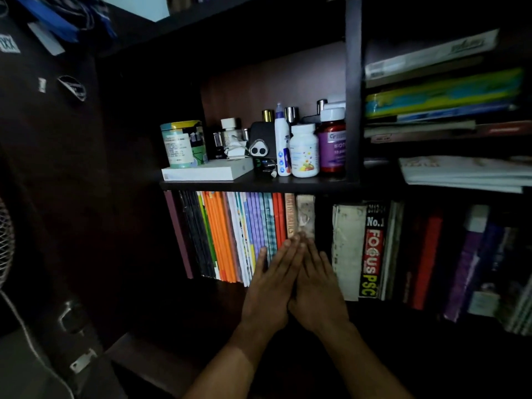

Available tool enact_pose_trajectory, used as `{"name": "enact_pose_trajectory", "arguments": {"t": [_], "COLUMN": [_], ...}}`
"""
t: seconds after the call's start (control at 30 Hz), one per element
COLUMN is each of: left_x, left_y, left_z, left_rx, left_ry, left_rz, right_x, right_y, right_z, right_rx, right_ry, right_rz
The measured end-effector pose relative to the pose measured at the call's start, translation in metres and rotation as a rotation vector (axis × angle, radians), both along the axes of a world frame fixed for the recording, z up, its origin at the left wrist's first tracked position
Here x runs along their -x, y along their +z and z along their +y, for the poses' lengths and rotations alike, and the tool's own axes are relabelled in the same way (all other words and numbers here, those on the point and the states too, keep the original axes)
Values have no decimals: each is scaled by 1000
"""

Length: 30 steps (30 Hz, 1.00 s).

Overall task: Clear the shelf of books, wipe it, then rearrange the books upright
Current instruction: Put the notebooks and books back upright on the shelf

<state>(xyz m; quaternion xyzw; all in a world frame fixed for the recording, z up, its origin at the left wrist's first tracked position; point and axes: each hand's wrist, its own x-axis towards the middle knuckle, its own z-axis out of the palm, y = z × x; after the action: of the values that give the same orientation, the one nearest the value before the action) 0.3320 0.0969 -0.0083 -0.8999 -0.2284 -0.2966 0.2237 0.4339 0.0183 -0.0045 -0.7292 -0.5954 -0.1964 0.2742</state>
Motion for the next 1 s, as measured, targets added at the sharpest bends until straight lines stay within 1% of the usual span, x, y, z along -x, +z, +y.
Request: {"name": "enact_pose_trajectory", "arguments": {"t": [0.07,0.13,0.2,0.23,0.3,0.33,0.37,0.43,0.5,0.6,0.63,0.7,0.77,0.83,0.87,0.93,1.0], "left_x": [-1,0,1,1,1,-2,-6,-10,-12,-11,-10,-10,-9,-8,-10,-14,-29], "left_y": [4,5,4,5,5,7,8,6,6,10,12,10,9,11,11,17,25], "left_z": [-5,-9,-11,-12,-14,-13,-16,-16,-18,-28,-31,-34,-40,-47,-49,-56,-69], "left_rx": [-33,-53,-79,-86,-107,-148,-194,-235,-203,-206,-203,-178,-130,-165,-220,-301,-198], "left_ry": [27,56,81,73,12,-12,-36,-53,4,73,97,99,32,-163,-257,-314,-304], "left_rz": [0,23,48,57,62,98,139,203,237,283,306,296,235,240,278,336,275], "right_x": [1,0,-1,-3,-8,-11,-15,-20,-24,-24,-23,-18,-16,-20,-26,-33,-35], "right_y": [3,7,12,15,14,13,11,4,2,2,3,3,4,5,5,1,-1], "right_z": [-3,-14,-29,-36,-52,-58,-64,-67,-64,-67,-68,-77,-90,-101,-105,-104,-98], "right_rx": [8,-8,-62,-126,-250,-274,-255,-137,-61,23,40,24,-114,-234,-231,-170,-128], "right_ry": [13,81,139,112,-34,-94,-125,-95,-67,-58,-53,-75,-224,-398,-437,-412,-373], "right_rz": [25,88,160,149,101,110,121,152,185,187,198,236,225,290,357,472,502]}}
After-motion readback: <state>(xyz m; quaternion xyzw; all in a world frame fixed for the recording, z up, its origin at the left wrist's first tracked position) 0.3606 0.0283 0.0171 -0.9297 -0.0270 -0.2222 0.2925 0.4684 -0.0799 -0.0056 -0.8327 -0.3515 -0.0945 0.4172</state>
